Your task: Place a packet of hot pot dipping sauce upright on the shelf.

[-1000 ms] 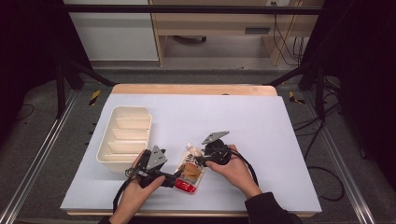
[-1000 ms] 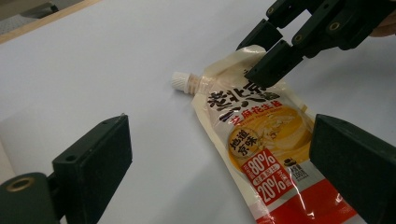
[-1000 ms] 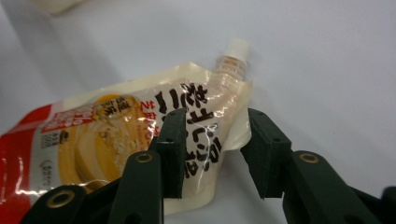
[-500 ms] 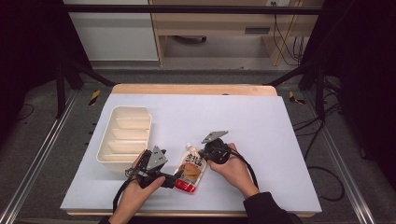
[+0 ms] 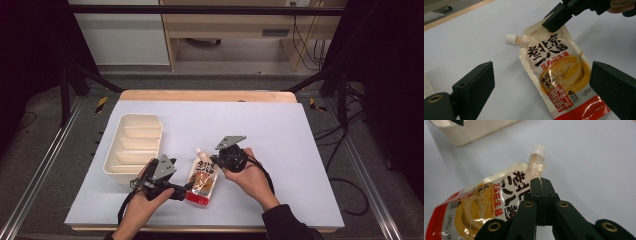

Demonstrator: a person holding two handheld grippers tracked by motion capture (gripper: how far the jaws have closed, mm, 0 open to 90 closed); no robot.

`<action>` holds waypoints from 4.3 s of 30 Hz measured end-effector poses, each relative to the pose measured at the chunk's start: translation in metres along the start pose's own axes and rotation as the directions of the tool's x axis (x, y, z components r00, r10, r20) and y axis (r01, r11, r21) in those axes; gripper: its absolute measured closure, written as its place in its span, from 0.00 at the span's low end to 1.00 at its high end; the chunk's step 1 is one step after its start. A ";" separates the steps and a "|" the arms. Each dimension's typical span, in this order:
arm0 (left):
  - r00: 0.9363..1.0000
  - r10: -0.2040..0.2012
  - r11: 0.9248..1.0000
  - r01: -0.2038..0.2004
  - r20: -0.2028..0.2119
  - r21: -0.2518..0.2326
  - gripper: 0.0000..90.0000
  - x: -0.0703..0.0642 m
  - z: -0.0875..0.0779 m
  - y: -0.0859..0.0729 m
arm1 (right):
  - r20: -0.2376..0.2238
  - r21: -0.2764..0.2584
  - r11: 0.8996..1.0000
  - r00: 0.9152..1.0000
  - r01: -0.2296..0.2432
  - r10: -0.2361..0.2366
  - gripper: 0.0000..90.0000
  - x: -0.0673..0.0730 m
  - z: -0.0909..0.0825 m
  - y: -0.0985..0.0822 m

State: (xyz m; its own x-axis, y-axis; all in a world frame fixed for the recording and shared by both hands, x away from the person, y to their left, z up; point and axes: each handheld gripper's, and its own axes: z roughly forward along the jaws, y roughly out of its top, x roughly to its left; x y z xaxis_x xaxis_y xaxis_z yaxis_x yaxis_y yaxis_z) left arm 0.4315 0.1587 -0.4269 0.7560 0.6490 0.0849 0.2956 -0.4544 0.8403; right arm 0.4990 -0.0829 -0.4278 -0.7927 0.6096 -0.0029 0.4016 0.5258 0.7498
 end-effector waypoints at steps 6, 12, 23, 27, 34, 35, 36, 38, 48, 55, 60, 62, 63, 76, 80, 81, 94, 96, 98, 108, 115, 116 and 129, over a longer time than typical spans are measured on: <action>1.000 0.015 0.999 -0.015 -0.010 -0.028 0.06 0.006 -0.010 0.013 | 0.002 -0.012 1.000 1.000 0.027 -0.027 1.00 -0.002 -0.011 0.017; 1.000 0.008 1.000 -0.008 -0.027 -0.026 0.07 0.018 -0.016 0.023 | -0.001 -0.025 0.998 0.999 0.053 -0.053 1.00 -0.003 -0.021 0.030; 0.998 0.058 0.998 -0.058 -0.027 0.014 0.07 0.026 -0.023 0.037 | -0.002 -0.028 0.994 0.994 0.105 -0.105 1.00 0.000 -0.029 0.055; 0.997 0.074 0.997 -0.073 -0.033 0.029 0.07 0.031 -0.026 0.041 | -0.001 -0.025 0.992 0.992 0.123 -0.123 1.00 0.003 -0.029 0.061; 0.996 0.080 0.996 -0.079 -0.036 0.048 0.06 0.046 -0.034 0.046 | -0.005 -0.028 0.989 0.989 0.148 -0.148 1.00 0.006 -0.028 0.072; 0.996 0.084 0.995 -0.082 -0.036 0.053 0.07 0.047 -0.035 0.047 | -0.008 -0.028 0.987 0.987 0.158 -0.158 1.00 0.007 -0.028 0.073; 0.996 0.087 0.995 -0.085 -0.034 0.058 0.07 0.049 -0.035 0.048 | -0.009 -0.028 0.987 0.987 0.158 -0.158 1.00 0.008 -0.028 0.074; 0.994 0.099 0.993 -0.096 -0.039 0.072 0.07 0.053 -0.036 0.049 | -0.017 -0.036 0.986 0.986 0.165 -0.166 1.00 0.012 -0.029 0.074; 0.985 0.171 0.977 -0.168 -0.010 0.128 0.06 0.059 -0.043 0.058 | -0.040 -0.067 0.977 0.978 0.201 -0.204 1.00 0.024 -0.035 0.072; 0.982 0.183 0.970 -0.187 0.036 0.155 0.06 0.062 -0.044 0.057 | -0.055 -0.086 0.973 0.974 0.215 -0.220 1.00 0.032 -0.038 0.068; 0.976 0.212 0.961 -0.219 0.055 0.169 0.06 0.063 -0.045 0.060 | -0.061 -0.099 0.969 0.971 0.226 -0.232 1.00 0.037 -0.040 0.066; 0.973 0.224 0.956 -0.232 0.065 0.179 0.06 0.063 -0.045 0.062 | -0.062 -0.100 0.968 0.970 0.228 -0.235 1.00 0.038 -0.041 0.066; 0.970 0.232 0.952 -0.242 0.071 0.186 0.06 0.063 -0.045 0.062 | -0.062 -0.103 0.968 0.970 0.229 -0.236 1.00 0.039 -0.041 0.066; 0.947 0.280 0.920 -0.312 0.158 0.238 0.07 0.064 -0.033 0.065 | -0.076 -0.115 0.960 0.961 0.256 -0.265 1.00 0.045 -0.045 0.063; 0.937 0.296 0.910 -0.335 0.185 0.243 0.08 0.061 -0.029 0.069 | -0.081 -0.118 0.958 0.958 0.263 -0.273 1.00 0.046 -0.046 0.062; 0.935 0.298 0.908 -0.339 0.191 0.245 0.08 0.060 -0.028 0.070 | -0.083 -0.118 0.957 0.958 0.265 -0.275 1.00 0.047 -0.046 0.062; 0.910 0.302 0.888 -0.377 0.285 0.263 0.20 0.064 -0.007 0.078 | -0.098 -0.124 0.951 0.950 0.282 -0.295 1.00 0.048 -0.047 0.062; 0.908 0.303 0.886 -0.380 0.291 0.265 0.22 0.064 -0.005 0.079 | -0.100 -0.124 0.952 0.951 0.281 -0.294 1.00 0.049 -0.046 0.062; 0.900 0.307 0.884 -0.390 0.309 0.258 0.29 0.062 -0.004 0.080 | -0.101 -0.125 0.950 0.949 0.286 -0.298 1.00 0.050 -0.046 0.062; 0.887 0.307 0.874 -0.407 0.346 0.267 0.45 0.060 0.004 0.080 | -0.105 -0.127 0.948 0.947 0.291 -0.305 1.00 0.051 -0.046 0.063; 0.878 0.305 0.876 -0.411 0.370 0.253 0.62 0.060 0.004 0.082 | -0.101 -0.125 0.948 0.947 0.292 -0.305 1.00 0.051 -0.047 0.062; 0.878 0.302 0.877 -0.409 0.371 0.254 0.62 0.060 0.004 0.082 | -0.101 -0.125 0.948 0.947 0.292 -0.305 1.00 0.051 -0.047 0.062; 0.863 0.322 0.862 -0.437 0.391 0.257 0.79 0.058 0.007 0.082 | -0.108 -0.128 0.947 0.946 0.293 -0.307 1.00 0.052 -0.046 0.062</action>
State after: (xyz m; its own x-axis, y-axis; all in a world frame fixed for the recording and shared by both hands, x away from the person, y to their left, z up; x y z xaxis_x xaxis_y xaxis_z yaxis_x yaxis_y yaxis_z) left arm 0.5038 0.1551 -0.3572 0.9753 0.1754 0.1344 0.0739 -0.8320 0.5498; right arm 0.4614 -0.0455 -0.3514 -0.9223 0.3510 -0.1617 0.0895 0.6011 0.7942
